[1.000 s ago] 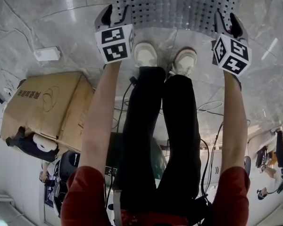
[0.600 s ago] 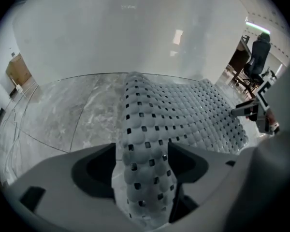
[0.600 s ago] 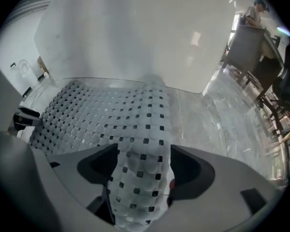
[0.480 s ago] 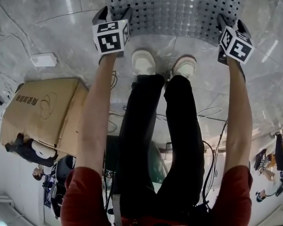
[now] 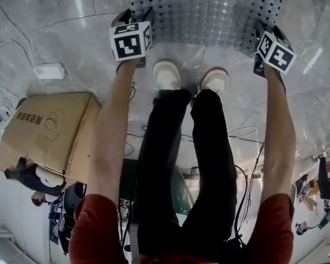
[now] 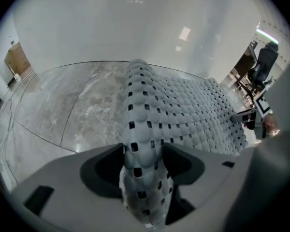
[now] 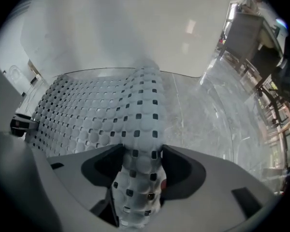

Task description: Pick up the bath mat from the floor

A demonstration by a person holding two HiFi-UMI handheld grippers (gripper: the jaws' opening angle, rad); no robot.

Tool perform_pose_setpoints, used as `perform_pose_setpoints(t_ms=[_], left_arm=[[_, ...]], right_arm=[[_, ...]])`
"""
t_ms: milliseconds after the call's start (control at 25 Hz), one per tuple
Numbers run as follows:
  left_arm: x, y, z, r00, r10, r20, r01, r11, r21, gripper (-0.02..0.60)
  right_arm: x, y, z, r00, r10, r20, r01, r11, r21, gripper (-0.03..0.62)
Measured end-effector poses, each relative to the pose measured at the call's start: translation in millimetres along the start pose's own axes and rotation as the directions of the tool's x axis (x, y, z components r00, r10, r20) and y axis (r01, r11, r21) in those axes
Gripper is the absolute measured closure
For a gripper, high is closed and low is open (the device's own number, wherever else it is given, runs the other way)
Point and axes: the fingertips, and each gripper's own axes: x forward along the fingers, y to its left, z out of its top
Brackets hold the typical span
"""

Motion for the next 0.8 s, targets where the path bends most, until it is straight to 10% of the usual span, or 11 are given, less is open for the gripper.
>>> perform_pose_setpoints(t_ms=[800], left_arm=[[-89.2, -56.6, 28.1, 0.999, 0.002, 0.039, -0.001, 0.999, -0.036, 0.472]], right_arm=[[-102.0, 57.3, 23.5, 0.992, 0.065, 0.109, -0.061, 0.997, -0.045, 0.508]])
